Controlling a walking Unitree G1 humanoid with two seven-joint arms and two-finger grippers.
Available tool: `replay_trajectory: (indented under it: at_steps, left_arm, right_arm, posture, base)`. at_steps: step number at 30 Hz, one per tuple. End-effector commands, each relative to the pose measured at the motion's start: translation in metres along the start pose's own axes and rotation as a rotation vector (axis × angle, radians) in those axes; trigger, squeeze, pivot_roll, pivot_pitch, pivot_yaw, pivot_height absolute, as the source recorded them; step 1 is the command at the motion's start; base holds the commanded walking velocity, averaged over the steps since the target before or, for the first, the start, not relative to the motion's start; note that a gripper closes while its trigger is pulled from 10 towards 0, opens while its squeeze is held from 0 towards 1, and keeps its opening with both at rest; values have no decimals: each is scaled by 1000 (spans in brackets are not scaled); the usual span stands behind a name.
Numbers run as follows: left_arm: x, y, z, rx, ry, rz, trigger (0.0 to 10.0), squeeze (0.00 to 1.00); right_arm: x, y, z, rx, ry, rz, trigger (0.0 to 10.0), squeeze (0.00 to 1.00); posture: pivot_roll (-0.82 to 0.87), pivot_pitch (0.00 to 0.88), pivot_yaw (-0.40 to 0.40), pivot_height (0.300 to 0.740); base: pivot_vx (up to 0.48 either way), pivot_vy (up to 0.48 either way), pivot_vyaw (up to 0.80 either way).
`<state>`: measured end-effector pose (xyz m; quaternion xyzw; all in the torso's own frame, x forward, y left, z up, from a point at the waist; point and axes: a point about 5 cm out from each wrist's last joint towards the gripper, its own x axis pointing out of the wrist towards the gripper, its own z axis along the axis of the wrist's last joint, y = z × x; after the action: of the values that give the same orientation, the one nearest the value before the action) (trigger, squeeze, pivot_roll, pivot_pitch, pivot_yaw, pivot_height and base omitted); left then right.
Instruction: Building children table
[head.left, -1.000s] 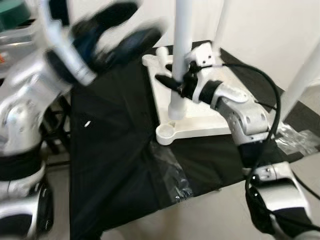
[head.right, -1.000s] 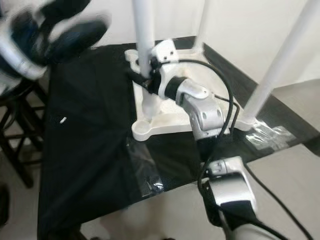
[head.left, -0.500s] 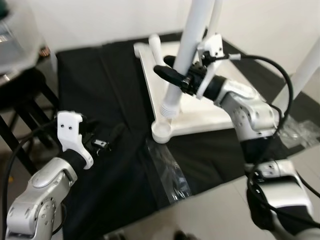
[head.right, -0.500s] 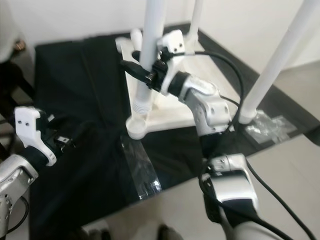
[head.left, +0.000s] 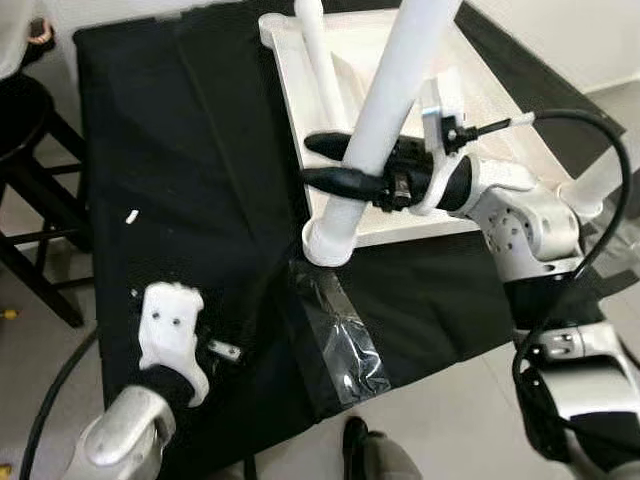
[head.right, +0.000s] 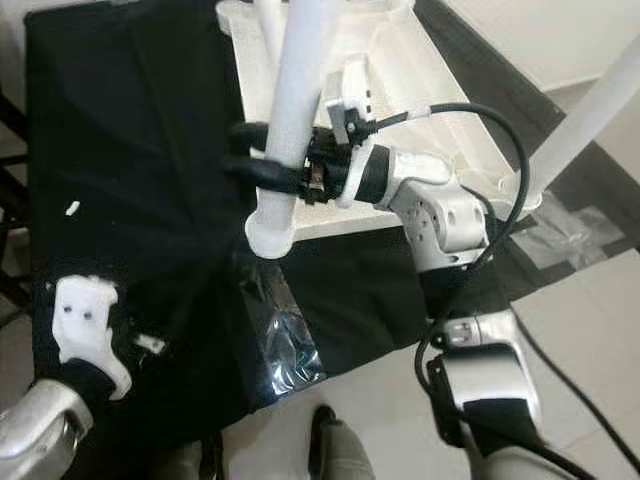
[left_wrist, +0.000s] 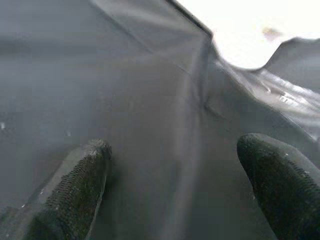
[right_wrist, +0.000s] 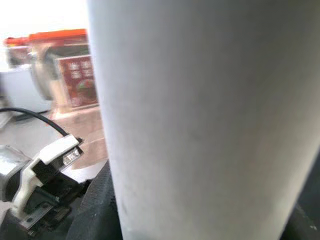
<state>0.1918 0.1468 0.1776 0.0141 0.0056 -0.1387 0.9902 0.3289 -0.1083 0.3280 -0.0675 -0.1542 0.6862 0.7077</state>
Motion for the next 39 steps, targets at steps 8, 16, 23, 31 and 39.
replay_trajectory:
  at_steps: [8, 16, 23, 31, 39]
  left_arm:
    - [-15, -17, 4, 62, -19, 8, 10000, 0]
    - [-18, -21, 6, 82, -38, 17, 10000, 0]
    - [-20, -26, 9, 113, -81, 31, 10000, 0]
    - [-22, -28, 13, 99, -109, 51, 10000, 0]
    - [-23, -26, 17, 68, -142, 91, 10000, 0]
  right_arm:
    - [12, -7, 31, -127, 33, 189, 10000, 0]
    - [28, -1, 36, -145, 62, 340, 10000, 0]
    - [37, -1, 25, -174, 195, 423, 10000, 0]
    - [39, -12, 23, -222, 264, 393, 10000, 0]
    - [35, -18, 22, -187, 246, 364, 10000, 0]
  posture:
    - [27, 507, -55, 740]
    - [29, 530, -59, 740]
    - [1, 546, -84, 740]
    - [-12, 546, -97, 740]
    - [-13, 546, -110, 740]
  base:
    - [0, 0, 0]
    - [0, 0, 0]
    - [0, 0, 0]
    - [0, 0, 0]
    - [0, 0, 0]
